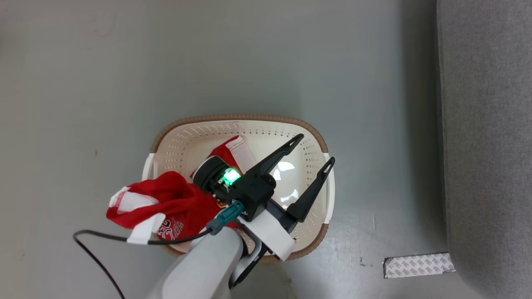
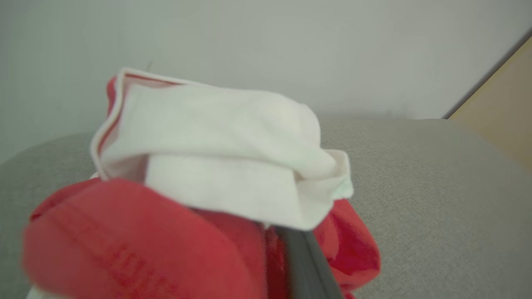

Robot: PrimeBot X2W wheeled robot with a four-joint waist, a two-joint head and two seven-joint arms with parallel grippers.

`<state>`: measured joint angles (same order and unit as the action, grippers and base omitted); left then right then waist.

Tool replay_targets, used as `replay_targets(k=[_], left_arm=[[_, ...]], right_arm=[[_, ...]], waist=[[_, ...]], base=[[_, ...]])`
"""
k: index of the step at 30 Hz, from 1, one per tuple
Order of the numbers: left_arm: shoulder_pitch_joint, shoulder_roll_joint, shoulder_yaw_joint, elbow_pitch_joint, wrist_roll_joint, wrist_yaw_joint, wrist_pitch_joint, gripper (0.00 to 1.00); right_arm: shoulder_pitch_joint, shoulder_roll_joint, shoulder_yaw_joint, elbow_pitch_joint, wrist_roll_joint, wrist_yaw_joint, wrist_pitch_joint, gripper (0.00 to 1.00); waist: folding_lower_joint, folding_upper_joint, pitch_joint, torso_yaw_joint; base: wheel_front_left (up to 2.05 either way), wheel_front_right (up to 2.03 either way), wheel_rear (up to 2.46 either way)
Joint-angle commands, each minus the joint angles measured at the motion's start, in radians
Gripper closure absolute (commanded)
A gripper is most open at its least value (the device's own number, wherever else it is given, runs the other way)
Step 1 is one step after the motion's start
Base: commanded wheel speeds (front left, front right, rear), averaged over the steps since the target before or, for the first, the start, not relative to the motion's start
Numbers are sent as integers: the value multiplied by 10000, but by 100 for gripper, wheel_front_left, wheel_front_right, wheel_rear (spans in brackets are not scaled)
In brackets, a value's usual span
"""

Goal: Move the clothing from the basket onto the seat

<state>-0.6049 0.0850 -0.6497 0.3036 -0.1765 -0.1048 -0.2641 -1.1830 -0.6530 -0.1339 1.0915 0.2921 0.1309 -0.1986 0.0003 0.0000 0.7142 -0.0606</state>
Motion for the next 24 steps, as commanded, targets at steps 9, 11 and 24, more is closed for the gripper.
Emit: replay_targets(k=[9,11,24], left_arm=[[436,98,362,46,-108,7,-5,0],[519,127,461,101,-191,-8,-5,0],[2527,175,1582,269,-694,98,-5,0]], right_arm=[[388,219,390,921,-882,-3,-220,0],[582,318,584,859,-851,-3,-291,0],[4634,809,1772,-1332,454,-3,-671,0]], waist=[[-3,0,-961,-243],[-3,0,-1279,-373],[-3,0,-4256,-660]], base=[[0,0,0],[0,0,0],[0,0,0]])
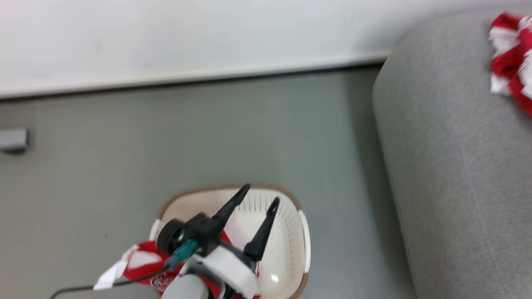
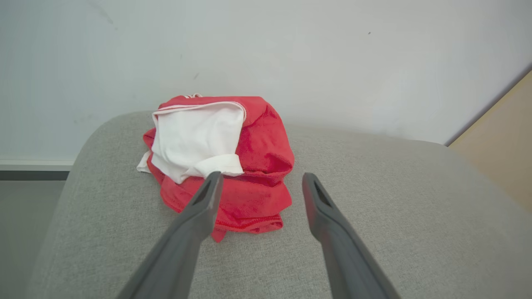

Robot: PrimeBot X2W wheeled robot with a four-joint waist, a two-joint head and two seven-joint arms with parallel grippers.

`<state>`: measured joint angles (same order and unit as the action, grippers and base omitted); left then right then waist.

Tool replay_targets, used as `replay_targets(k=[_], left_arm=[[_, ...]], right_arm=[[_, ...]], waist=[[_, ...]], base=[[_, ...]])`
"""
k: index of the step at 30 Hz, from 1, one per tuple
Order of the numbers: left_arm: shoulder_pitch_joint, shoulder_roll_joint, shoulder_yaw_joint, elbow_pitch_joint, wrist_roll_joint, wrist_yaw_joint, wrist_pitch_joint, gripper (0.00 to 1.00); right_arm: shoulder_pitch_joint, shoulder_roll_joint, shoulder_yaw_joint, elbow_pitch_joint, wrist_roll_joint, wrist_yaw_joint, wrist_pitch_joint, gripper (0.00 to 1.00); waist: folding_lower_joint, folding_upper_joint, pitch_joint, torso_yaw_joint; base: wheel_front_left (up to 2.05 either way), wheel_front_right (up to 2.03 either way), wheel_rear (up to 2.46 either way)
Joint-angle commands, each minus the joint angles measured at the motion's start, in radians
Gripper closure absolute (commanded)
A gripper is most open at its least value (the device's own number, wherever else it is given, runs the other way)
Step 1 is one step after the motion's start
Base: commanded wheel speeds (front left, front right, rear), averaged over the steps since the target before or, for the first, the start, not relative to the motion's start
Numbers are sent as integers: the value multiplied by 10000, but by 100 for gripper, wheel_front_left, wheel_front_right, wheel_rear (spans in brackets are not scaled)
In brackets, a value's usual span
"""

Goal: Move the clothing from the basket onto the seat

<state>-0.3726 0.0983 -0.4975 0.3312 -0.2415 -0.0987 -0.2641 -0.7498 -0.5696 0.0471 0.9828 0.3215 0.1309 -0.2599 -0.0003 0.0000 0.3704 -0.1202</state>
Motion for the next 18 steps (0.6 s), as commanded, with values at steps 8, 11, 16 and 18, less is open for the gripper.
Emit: replay_targets(k=[8,11,16,18], left_arm=[[1510,-37,1215,-217,-214,351,-5,0],[2001,-25,1662,-287,-192,462,-5,0],[2720,-13,2376,-271,-216,644,-5,0],[2919,-16,2646,-243,-180,659,-5,0]], right_arm=[[3447,727,-1299,-4023,-247,-3,-52,0],[4584,1425,-1685,-5377,-714,-1,-41,0],[6215,2675,-1996,-7048,-1274,-1,-40,0],[6712,3150,-1968,-7536,-1431,-3,-41,0]], waist=[[3,0,-2233,346],[3,0,-2751,507],[3,0,-3429,853],[3,0,-3597,986]], base=[[0,0,0],[0,0,0],[0,0,0],[0,0,0]])
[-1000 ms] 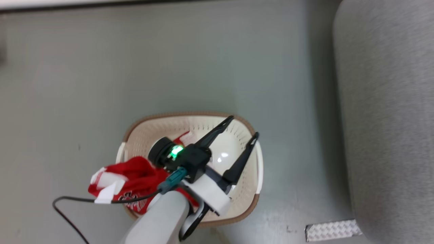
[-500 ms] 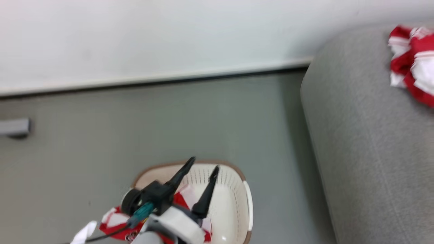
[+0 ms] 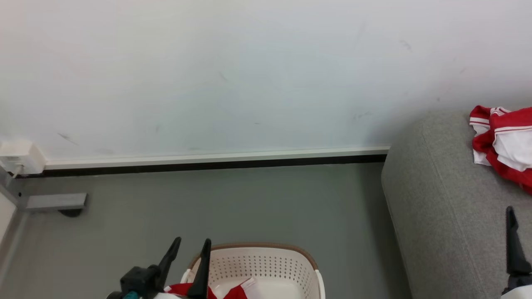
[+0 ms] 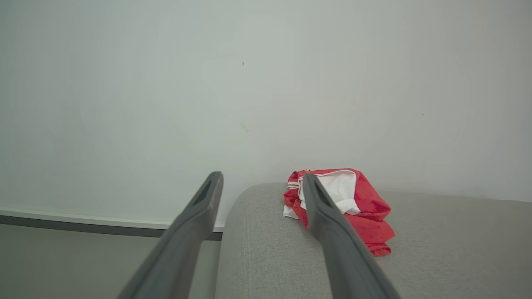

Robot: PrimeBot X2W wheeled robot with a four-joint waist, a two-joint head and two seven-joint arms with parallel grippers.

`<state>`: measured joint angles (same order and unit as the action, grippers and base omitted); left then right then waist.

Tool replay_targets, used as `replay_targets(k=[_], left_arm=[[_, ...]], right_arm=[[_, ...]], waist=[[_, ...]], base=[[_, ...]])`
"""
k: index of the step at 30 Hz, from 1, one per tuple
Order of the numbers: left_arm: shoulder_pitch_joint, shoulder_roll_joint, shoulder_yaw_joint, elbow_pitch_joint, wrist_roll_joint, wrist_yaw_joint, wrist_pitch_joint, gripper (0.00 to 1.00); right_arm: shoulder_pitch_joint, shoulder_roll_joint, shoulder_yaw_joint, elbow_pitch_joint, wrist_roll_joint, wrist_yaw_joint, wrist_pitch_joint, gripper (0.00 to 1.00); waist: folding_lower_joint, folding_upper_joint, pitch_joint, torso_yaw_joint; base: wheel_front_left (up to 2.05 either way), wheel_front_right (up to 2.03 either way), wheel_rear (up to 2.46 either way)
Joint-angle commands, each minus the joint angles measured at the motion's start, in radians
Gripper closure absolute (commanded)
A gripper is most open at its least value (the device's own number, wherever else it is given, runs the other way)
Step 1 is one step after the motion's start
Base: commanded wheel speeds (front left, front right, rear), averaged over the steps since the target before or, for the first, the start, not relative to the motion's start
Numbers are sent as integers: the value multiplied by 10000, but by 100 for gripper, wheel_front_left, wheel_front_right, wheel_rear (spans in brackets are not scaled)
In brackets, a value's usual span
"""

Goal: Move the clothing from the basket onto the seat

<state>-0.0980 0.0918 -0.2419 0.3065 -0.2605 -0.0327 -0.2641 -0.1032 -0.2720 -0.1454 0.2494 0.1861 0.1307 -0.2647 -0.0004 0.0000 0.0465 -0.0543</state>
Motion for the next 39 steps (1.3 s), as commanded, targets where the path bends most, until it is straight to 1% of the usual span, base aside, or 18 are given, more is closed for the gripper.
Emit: replay_targets(k=[1,4,6,8,12,17,22,28,39], left_arm=[[272,35,253,8,-1,-1,-5,0],[447,-4,617,39,86,-11,-5,0],[574,-33,831,69,169,-54,-5,0],[710,-54,1018,117,257,-83,-5,0],[951,-110,1335,200,433,-193,-5,0],[1168,-174,1595,272,536,-388,-5,0],[1223,-236,1738,359,706,-518,-5,0],[1224,-298,1851,401,847,-613,-5,0],[1089,-359,1897,373,965,-725,-5,0]], right_arm=[[497,417,-58,-383,-193,-1,9,0],[1061,1024,66,-793,-461,-1,8,0],[1467,1440,207,-812,-578,-3,8,0],[1744,1647,441,-756,-698,-3,8,0],[2131,1998,518,-643,-944,-3,8,0],[2330,2174,666,-443,-1077,-3,8,0],[2317,2219,879,-237,-932,-3,8,0],[2142,2209,1189,-11,-644,-3,8,0],[2118,2212,1393,44,-570,-3,7,0]], waist=[[4,0,-417,390],[4,0,-496,560],[4,0,-552,672],[4,0,-619,763],[4,0,-742,867],[4,0,-880,915],[4,0,-938,889],[4,0,-907,840],[4,0,-830,818]], base=[[0,0,0],[0,0,0],[0,0,0],[0,0,0],[0,0,0],[0,0,0],[0,0,0],[0,0,0],[0,0,0]])
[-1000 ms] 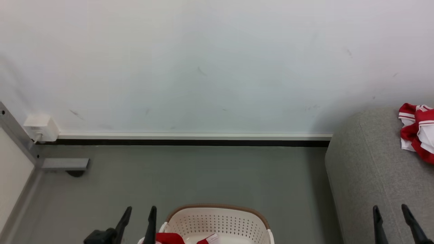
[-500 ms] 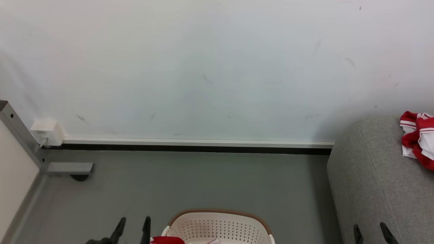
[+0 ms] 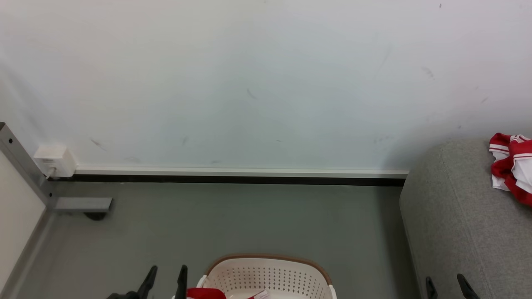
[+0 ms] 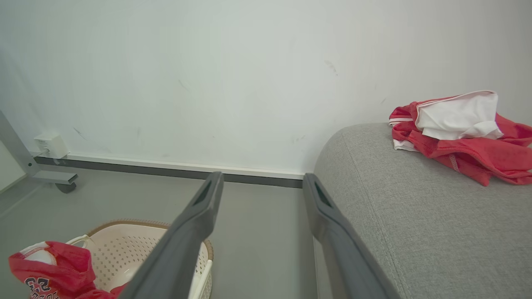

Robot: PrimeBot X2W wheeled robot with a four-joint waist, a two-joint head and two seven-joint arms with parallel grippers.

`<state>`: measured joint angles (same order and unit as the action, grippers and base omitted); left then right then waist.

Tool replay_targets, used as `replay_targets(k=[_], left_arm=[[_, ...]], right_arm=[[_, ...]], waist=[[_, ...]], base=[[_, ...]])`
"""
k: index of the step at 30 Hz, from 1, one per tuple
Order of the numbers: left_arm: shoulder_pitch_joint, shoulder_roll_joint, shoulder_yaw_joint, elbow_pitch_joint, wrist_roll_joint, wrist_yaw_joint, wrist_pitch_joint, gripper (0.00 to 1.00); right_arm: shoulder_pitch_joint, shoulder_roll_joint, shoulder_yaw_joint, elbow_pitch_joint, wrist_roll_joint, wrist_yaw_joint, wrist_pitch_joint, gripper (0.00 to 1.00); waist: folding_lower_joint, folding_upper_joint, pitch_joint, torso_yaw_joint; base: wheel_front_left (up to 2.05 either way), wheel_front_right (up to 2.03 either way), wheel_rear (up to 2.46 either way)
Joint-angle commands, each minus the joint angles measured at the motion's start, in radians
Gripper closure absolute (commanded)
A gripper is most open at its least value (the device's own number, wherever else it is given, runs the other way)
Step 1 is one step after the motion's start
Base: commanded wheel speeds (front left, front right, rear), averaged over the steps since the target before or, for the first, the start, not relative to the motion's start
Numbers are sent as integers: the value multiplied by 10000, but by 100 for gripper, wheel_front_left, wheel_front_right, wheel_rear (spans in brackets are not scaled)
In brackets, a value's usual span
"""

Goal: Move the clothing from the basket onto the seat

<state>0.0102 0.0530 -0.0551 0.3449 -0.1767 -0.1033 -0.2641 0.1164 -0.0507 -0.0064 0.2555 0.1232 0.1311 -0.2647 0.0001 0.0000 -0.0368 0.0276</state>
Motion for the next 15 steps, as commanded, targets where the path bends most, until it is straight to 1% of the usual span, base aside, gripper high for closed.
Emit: replay_targets(k=[1,15], left_arm=[[0,24,33,-9,140,-15,-5,0],[-251,-3,103,43,277,-89,-5,0]], right_arm=[[-77,-1,20,-19,60,-6,7,0],[-286,0,91,3,132,-6,7,0]], waist=[[-1,0,15,-3],[-1,0,261,-104]], base=[[0,0,0],[0,0,0]])
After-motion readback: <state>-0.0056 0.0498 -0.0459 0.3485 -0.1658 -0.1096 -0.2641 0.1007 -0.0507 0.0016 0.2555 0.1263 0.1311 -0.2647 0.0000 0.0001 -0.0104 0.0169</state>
